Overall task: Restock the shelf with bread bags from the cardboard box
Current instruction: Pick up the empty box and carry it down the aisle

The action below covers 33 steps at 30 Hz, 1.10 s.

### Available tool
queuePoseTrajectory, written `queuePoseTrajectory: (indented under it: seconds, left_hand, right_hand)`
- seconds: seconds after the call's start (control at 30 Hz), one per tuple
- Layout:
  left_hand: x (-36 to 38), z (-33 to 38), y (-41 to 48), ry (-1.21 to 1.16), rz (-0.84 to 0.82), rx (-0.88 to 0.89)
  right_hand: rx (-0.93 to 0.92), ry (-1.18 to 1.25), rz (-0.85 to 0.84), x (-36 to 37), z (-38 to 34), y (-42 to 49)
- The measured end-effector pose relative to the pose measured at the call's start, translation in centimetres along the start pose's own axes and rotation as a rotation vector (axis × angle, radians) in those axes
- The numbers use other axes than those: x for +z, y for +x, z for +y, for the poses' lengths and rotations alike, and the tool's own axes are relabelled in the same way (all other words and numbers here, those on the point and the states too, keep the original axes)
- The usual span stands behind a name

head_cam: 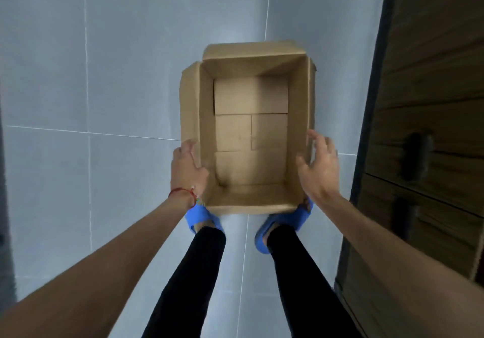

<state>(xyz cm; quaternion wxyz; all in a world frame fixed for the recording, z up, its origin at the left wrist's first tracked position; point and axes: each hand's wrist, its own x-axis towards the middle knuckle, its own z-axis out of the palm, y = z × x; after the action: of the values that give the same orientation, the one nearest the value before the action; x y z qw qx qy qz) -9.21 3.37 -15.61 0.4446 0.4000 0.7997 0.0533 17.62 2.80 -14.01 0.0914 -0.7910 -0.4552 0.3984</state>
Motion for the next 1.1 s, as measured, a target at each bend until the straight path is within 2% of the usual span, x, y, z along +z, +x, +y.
queuePoseTrajectory:
  seconds: [0.13,0.3,0.43,0.6,0.7,0.9,1.1]
  left_hand:
    - [4.4,-1.6,5.8,-0.004,0.088,0.066]
    - [7.0,-2.3,8.6,0.042,0.177,0.109]
    - [6.2,-1.6,8.0,0.051,0.11,0.095]
    - [0.5,3.0,2.2,0.096,0.053,0.104]
    - [-4.2,6.6,-2.3,0.175,-0.012,0.163]
    - [-13.3,12.6,-10.9,0.317,-0.095,0.271]
    - [-20.4,16.3,-18.0,0.424,-0.14,0.506]
  right_hand:
    - [-0.014,0.001,0.048,4.0,3.7,5.5]
    - [-0.043,0.064,0.109,7.2,5.8,8.8]
    - [0.077,0.138,0.062,6.2,4.7,8.1]
    - [0.117,0.091,0.037,0.6,0.6,2.8]
    - [0.092,0.079,0.057,-4.3,-2.4,-1.3]
    - [0.157,0.034,0.092,-13.8,-10.2,-11.9]
    - [0.22,0.154,0.299,-17.3,-14.2,-22.2]
